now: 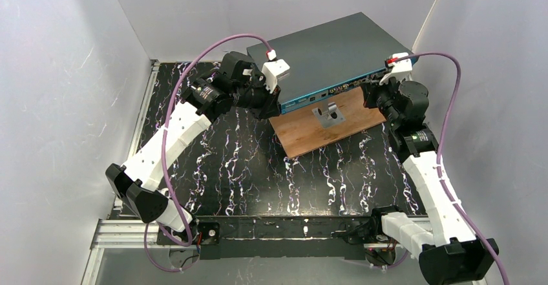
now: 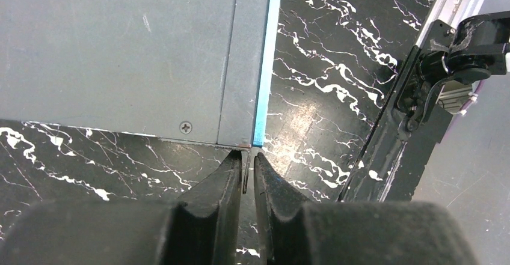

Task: Insert the plug into the switch port
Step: Insert the plug into the switch port, then reset both arms

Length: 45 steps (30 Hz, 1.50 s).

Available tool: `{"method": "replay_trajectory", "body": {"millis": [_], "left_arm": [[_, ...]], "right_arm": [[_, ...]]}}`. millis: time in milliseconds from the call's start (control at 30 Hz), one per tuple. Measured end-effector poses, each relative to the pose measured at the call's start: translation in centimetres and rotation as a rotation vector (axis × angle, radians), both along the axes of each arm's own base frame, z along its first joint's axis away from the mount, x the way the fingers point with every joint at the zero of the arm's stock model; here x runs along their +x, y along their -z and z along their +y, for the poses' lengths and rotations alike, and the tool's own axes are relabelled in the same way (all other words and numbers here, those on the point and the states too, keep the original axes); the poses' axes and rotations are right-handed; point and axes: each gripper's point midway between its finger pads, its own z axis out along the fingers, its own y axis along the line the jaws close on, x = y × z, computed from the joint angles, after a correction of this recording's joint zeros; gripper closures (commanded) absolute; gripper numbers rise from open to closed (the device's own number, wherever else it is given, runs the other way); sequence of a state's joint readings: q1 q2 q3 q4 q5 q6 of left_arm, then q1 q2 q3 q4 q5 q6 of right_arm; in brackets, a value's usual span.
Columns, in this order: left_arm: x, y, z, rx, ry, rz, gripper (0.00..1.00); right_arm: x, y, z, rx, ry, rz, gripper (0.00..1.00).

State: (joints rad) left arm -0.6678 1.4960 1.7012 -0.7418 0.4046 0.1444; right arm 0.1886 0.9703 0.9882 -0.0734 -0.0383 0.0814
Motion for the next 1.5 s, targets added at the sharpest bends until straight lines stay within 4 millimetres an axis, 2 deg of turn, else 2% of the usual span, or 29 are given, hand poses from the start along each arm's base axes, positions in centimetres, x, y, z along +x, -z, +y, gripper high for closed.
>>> {"method": "replay_trajectory", "body": {"millis": [100, 200, 367, 433, 533, 600, 733, 867, 1100, 1300, 1500], "left_arm": [[0.1, 0.1, 0.2, 0.008, -0.014, -0.005, 0.6], [0.2, -0.2, 0.5, 0.006, -0.035, -0.011, 0.51], [0.3, -1.5, 1.3, -0.006, -0.081, -0.048, 0.38], [0.3, -2.1, 1.8, -0.01, -0.108, -0.066, 0.34], [0.4, -3.7, 3.5, -0.019, -0.196, -0.115, 0.17], [0.3, -4.6, 4.6, -0.027, -0.245, -0.149, 0.03], [-1.3, -5.8, 9.2, -0.04, -0.4, -0.238, 0.02], [-3.4, -6.0, 13.8, -0.067, -0.541, -0.312, 0.02], [-5.9, -1.9, 20.7, -0.052, -0.785, -0.378, 0.02], [-7.5, 1.1, 24.3, -0.054, -0.925, -0.384, 0.02], [-9.1, 1.2, 26.5, -0.112, -1.012, -0.391, 0.02]], "right_arm": [[-0.6, -0.1, -0.6, -0.012, 0.03, 0.001, 0.75], [-2.1, -0.8, -1.7, -0.027, 0.071, -0.009, 0.63], [-5.6, -4.1, -4.1, -0.045, 0.162, -0.094, 0.45], [-7.0, -5.3, -5.1, -0.045, 0.2, -0.131, 0.31], [-9.1, -6.3, -6.5, -0.042, 0.255, -0.166, 0.15], [-10.4, -6.7, -7.3, -0.036, 0.285, -0.185, 0.03], [-13.0, -6.7, -9.0, -0.038, 0.35, -0.197, 0.01], [-15.2, -6.0, -10.6, -0.034, 0.423, -0.2, 0.01], [-17.7, -2.8, -12.8, -0.026, 0.527, -0.17, 0.01], [-19.1, 0.0, -13.4, -0.023, 0.551, -0.125, 0.01], [-21.0, -0.1, -13.7, 0.019, 0.556, -0.174, 0.01]]}}
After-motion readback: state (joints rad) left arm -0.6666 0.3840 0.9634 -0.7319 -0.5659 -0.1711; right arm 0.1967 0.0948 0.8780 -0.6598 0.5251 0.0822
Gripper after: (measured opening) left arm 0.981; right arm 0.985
